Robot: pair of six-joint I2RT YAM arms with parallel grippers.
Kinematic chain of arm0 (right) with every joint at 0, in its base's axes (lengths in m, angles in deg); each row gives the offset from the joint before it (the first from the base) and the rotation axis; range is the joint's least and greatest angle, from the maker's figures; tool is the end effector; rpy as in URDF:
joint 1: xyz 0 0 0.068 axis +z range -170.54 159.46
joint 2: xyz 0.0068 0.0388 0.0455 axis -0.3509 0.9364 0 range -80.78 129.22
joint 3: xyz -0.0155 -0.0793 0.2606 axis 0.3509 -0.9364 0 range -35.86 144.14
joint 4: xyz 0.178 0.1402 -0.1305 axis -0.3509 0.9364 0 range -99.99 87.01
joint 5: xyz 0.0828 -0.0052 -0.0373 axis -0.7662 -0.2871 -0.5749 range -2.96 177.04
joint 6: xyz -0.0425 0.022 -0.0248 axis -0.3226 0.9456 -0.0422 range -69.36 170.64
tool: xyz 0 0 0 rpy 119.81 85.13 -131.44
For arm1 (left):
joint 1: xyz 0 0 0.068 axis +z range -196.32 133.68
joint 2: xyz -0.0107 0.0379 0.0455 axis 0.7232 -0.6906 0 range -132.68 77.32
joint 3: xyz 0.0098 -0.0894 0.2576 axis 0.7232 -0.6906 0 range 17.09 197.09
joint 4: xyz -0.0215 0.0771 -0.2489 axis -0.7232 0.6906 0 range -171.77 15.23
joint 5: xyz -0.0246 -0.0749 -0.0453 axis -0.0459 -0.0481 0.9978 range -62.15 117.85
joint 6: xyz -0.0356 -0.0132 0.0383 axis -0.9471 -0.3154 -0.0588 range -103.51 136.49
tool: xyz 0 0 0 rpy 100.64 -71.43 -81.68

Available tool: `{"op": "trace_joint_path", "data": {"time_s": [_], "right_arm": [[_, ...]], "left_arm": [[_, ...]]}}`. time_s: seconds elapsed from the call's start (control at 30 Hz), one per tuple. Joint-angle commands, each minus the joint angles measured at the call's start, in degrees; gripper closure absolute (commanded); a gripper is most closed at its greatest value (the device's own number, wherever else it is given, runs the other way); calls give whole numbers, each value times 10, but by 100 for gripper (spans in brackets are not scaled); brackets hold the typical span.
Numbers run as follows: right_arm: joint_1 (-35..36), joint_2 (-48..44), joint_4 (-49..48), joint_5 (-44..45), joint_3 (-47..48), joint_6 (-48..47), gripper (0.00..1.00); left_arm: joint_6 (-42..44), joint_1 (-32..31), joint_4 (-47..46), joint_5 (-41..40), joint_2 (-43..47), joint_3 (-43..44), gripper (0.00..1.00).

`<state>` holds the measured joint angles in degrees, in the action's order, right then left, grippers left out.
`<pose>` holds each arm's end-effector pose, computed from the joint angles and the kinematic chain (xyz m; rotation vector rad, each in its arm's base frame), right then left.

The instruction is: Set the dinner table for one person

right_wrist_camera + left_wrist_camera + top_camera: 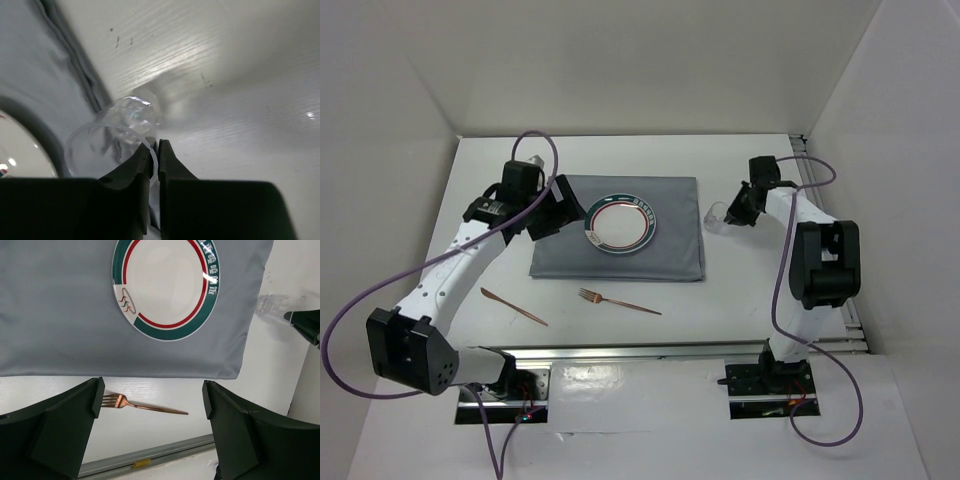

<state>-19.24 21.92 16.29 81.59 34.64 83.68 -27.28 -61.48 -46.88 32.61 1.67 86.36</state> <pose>0.3744 0.0119 0.1980 0.6833 2.5328 0.3379 0.2763 -0.0780 0.3294 -0.5421 2.3063 -0.6133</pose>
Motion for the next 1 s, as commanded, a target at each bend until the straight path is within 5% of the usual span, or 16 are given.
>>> {"op": "trace_joint_path", "data": {"time_s": [0.0,0.23,0.43,0.57,0.97], "right_arm": [[15,-2,-14,50,56,-3,97],[96,14,35,120,205,-45,100],[126,153,127,113,388,-50,100],[143,224,158,113,464,-50,100],[155,277,167,127,480,-21,98]], "left_arm": [[10,-2,11,-6,31,-1,2],[4,-8,41,-77,74,-1,5],[-7,-13,95,-157,95,-12,5],[11,-8,105,-142,101,-12,3],[15,-8,155,-164,82,-26,2]]}}
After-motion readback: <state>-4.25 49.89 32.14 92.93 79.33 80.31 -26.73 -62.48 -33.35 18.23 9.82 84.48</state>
